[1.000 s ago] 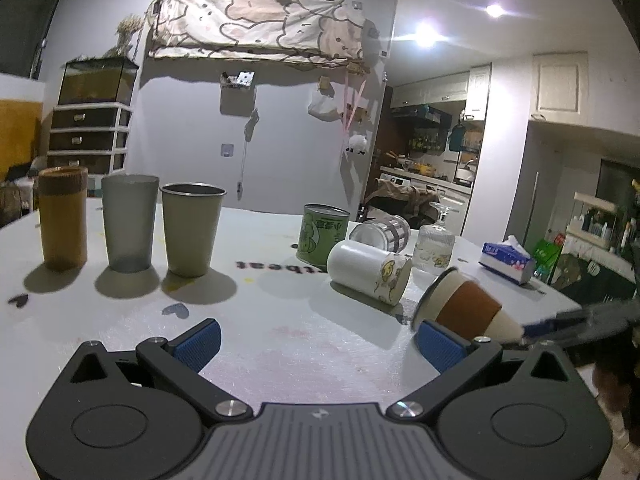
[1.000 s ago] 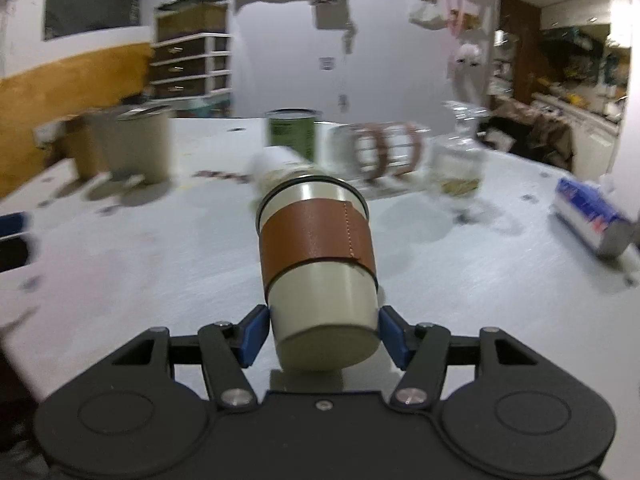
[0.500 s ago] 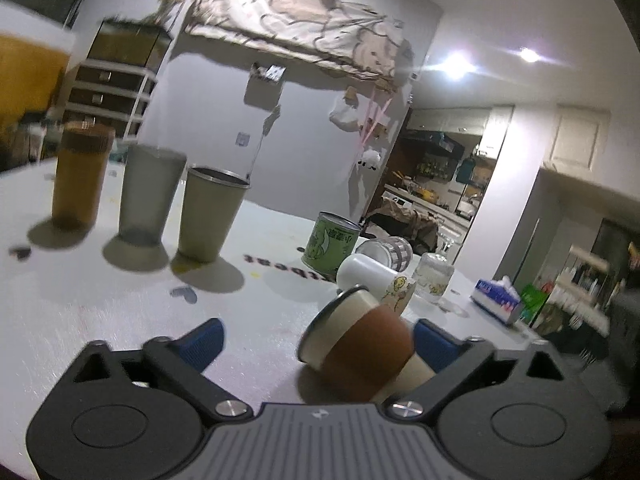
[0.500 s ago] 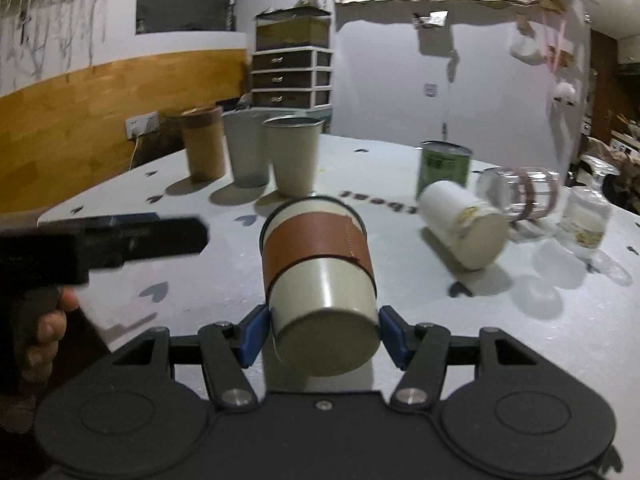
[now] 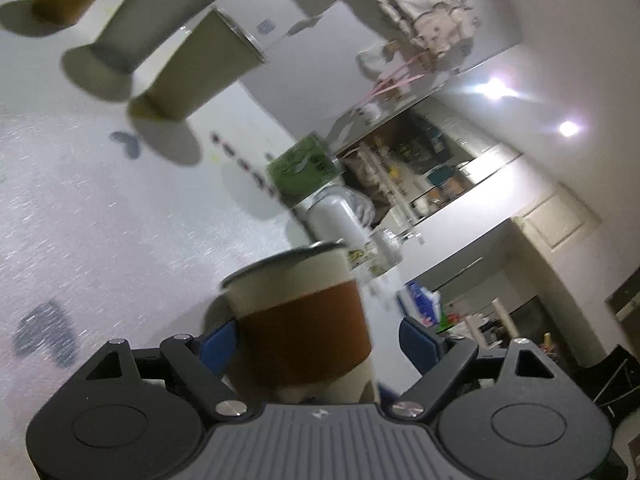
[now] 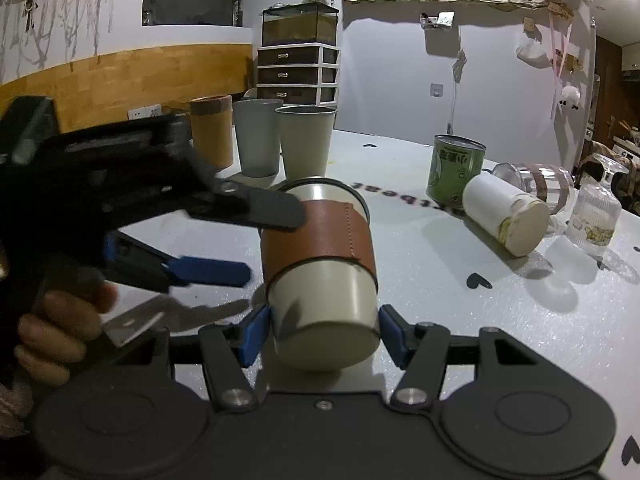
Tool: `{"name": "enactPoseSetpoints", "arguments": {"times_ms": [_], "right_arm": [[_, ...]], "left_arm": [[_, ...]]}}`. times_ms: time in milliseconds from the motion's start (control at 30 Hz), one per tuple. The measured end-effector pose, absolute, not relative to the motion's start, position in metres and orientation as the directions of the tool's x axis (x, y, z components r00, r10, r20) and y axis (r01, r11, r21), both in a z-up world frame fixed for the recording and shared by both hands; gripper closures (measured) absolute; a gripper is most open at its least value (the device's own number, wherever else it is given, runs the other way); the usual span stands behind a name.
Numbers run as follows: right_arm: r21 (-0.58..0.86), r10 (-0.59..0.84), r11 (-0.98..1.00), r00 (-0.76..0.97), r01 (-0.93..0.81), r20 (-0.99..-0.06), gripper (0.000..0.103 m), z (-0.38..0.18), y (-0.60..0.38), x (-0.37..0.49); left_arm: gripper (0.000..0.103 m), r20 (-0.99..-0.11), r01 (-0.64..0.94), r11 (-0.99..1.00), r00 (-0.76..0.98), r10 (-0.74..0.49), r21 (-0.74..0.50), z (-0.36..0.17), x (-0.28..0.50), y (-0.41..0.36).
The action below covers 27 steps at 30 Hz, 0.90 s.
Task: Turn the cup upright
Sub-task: 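Close the left tool on the cup's rim while the right tool holds its base, then rotate the cup opening-up with the left tool while the right tool opens and releases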
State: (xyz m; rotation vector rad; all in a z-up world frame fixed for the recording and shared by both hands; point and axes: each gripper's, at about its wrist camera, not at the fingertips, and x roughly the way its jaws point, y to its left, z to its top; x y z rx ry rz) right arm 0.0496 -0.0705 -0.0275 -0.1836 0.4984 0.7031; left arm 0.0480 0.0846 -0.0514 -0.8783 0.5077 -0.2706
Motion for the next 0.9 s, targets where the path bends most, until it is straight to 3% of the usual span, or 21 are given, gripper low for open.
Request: {"name": "enactPoseSetpoints", "arguments": {"times_ms": [133, 633, 900], "right_arm": [[0.026, 0.586, 0.75, 0.646, -0.661, -0.49, 0.043, -0.028, -0.074, 0.048], [0.025, 0.616, 0.725, 0.633, -0.688, -0.468, 0.044, -0.031, -0.077, 0.033], [0.018, 0.622, 0.719, 0.632, -0.695, -0.463, 0.044, -0.03, -0.079, 0.032]], "left_arm": [[0.004, -0.299, 0.029, 0.616, 0.855, -0.423, -0.787, -0.049, 0.053, 0.08], [0.003, -0.434, -0.039, 0.728, 0.825, -0.363, -0.685, -0.043, 0.082, 0.071], [0.007, -0.353, 0.02, 0.69, 0.848, -0.395, -0.723, -0.038, 0.074, 0.078]]}}
